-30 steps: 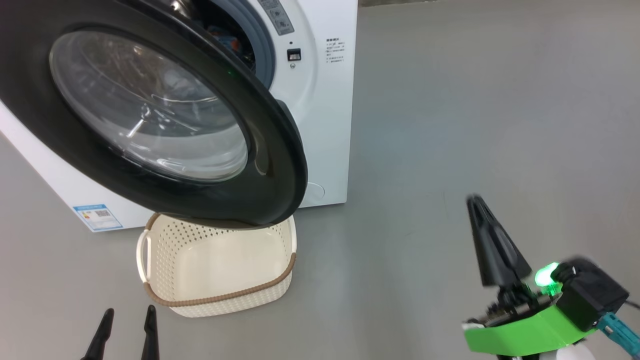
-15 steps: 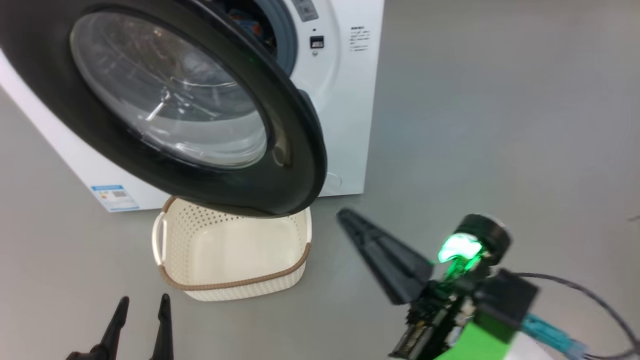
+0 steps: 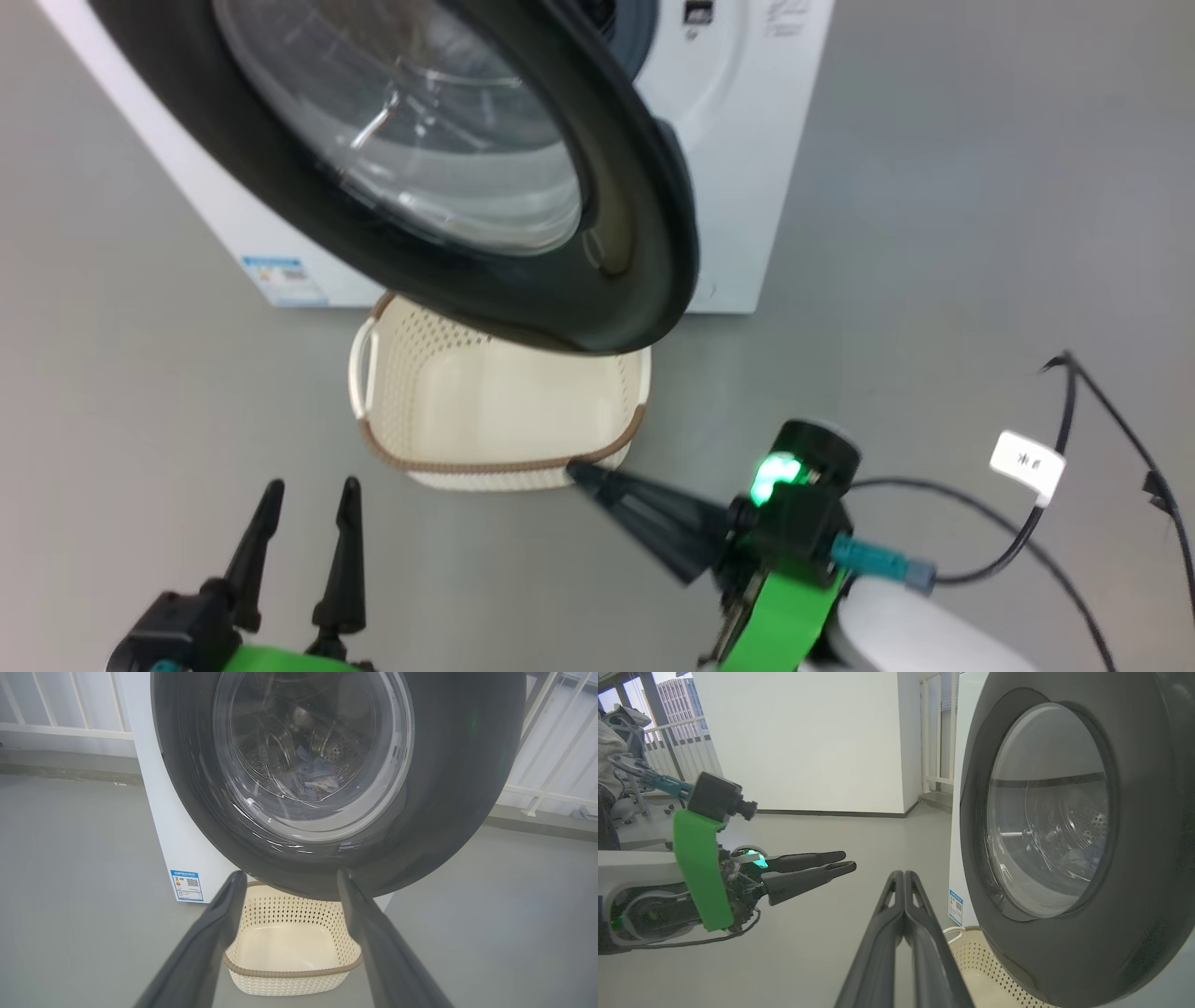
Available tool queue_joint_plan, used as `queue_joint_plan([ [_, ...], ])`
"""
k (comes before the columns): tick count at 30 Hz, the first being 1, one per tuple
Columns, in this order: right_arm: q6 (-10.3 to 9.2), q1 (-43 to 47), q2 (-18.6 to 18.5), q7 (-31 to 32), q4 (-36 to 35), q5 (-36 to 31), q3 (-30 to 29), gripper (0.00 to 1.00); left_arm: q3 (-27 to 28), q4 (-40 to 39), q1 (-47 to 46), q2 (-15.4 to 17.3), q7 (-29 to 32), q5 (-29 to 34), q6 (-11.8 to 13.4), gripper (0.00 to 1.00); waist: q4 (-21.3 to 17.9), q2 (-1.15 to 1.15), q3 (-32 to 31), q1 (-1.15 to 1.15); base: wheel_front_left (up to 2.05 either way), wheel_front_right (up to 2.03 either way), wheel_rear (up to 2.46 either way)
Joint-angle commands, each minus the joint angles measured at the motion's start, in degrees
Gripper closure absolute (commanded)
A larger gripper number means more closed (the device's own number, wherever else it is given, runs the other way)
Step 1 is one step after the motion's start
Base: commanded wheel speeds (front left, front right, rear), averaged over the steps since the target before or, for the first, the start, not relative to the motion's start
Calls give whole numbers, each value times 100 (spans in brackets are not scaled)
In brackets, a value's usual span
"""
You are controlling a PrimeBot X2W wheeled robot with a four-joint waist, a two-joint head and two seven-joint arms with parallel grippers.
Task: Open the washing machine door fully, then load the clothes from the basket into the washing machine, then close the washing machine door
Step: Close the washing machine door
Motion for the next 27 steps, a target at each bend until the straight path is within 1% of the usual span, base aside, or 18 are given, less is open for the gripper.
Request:
queue_joint_plan([
  [1, 9, -88, 57, -23, -54, 121, -49, 100, 151, -170, -239, 41, -37, -44, 42, 0, 324, 0, 355, 0, 0, 0, 0],
  [8, 9, -391, 146, -74, 403, -28, -567, 100, -53, -157, -605, 41, -37, -214, 64, 0, 606, 0, 817, 0, 0, 0, 0],
  [17, 9, -946, 240, -96, 836, -310, -1187, 100, -173, -123, -937, 41, -37, -333, 9, 0, 727, 0, 1314, 0, 0, 0, 0],
  [24, 9, -1285, 520, -101, 1022, -650, -2112, 100, -226, -70, -1078, 41, -37, -383, -60, 0, 722, 0, 1551, 0, 0, 0, 0],
  [27, 9, -1420, 629, -102, 1059, -801, -2413, 100, -225, -53, -1124, 41, -37, -409, -98, 0, 705, 0, 1658, 0, 0, 0, 0],
])
